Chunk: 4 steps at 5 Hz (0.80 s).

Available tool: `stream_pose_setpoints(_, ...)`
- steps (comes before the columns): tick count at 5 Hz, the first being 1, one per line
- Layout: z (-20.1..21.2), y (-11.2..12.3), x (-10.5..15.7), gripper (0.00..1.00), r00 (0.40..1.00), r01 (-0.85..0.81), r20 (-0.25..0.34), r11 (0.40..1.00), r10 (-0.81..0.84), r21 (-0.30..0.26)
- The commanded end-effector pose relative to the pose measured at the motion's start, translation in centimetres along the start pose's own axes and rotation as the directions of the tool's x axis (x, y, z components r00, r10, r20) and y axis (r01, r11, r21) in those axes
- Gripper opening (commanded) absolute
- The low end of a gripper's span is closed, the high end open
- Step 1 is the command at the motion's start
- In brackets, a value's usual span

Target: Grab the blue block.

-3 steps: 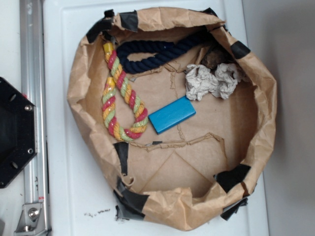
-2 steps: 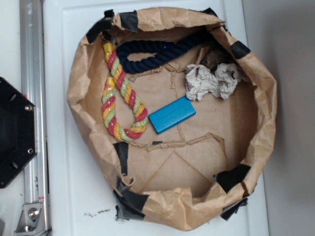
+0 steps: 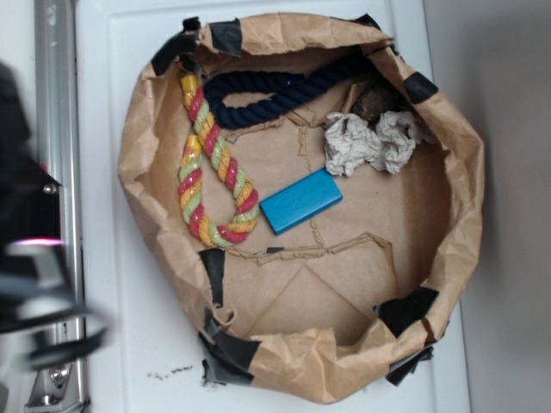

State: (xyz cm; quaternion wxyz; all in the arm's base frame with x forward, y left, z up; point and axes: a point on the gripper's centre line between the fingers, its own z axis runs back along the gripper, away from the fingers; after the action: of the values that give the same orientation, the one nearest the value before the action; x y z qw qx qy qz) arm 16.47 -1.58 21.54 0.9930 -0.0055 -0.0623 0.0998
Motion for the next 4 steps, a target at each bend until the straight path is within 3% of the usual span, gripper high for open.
stream_pose_setpoints(1, -6.1, 1.6, 5.9, 1.0, 0.976, -0.216, 0.009, 0.976, 0.216, -0.031)
stream_pose_setpoints(3, -15.3, 1.5, 8.3, 1.0, 0.976, -0.213, -0.041, 0.976, 0.215, 0.034)
stream_pose_setpoints(4, -18.7, -0.5, 8.6, 1.0, 0.986, -0.154, -0.056, 0.988, 0.156, 0.03)
